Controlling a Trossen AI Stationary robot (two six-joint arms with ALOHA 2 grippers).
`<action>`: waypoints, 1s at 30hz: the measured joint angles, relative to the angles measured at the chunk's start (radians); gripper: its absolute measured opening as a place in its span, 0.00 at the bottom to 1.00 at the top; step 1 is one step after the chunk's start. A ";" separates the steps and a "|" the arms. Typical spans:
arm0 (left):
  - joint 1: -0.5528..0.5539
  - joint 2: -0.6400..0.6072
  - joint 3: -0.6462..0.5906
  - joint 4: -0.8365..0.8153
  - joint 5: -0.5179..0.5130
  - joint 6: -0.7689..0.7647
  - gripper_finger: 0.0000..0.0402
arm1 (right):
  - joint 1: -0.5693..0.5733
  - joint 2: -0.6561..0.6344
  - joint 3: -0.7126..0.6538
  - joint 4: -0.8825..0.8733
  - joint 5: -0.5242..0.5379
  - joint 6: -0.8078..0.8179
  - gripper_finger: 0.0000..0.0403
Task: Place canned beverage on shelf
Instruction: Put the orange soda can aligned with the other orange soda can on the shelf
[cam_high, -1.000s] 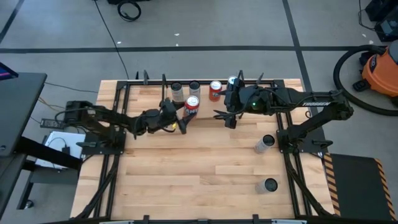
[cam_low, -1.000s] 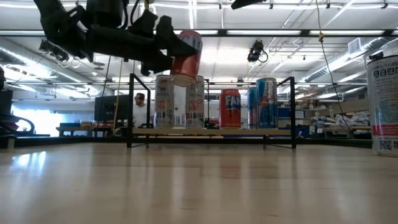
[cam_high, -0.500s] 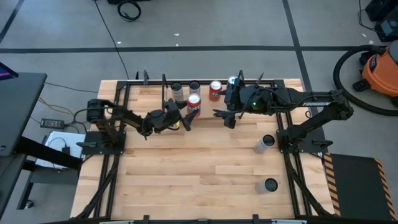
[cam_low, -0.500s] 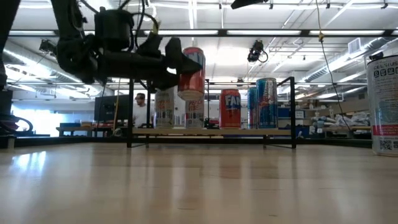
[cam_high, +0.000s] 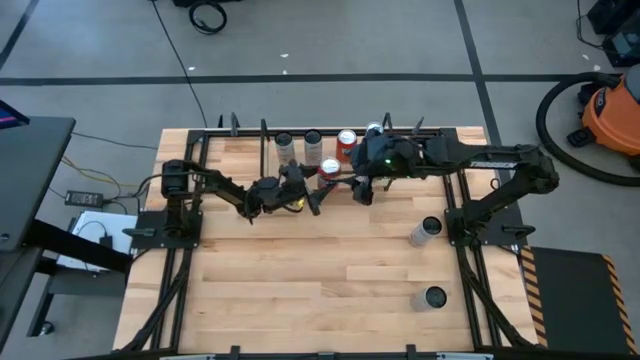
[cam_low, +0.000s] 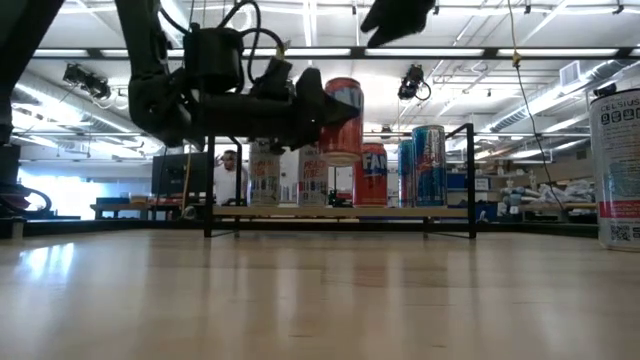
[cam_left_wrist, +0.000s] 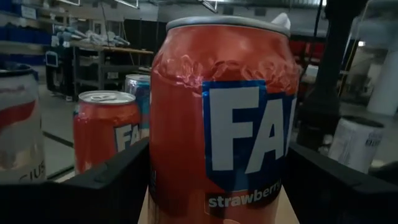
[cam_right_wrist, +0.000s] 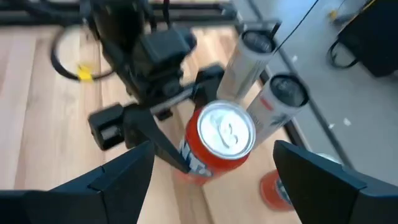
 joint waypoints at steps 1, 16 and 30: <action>-0.003 0.000 0.001 0.002 -0.001 0.017 0.78 | -0.012 0.011 0.000 -0.006 -0.014 0.000 0.84; -0.007 -0.002 0.015 0.006 0.028 0.045 0.78 | -0.147 0.102 0.000 0.044 -0.236 -0.076 0.84; -0.007 -0.002 0.099 -0.127 0.055 0.058 0.78 | -0.155 0.136 0.000 0.016 -0.248 -0.029 0.79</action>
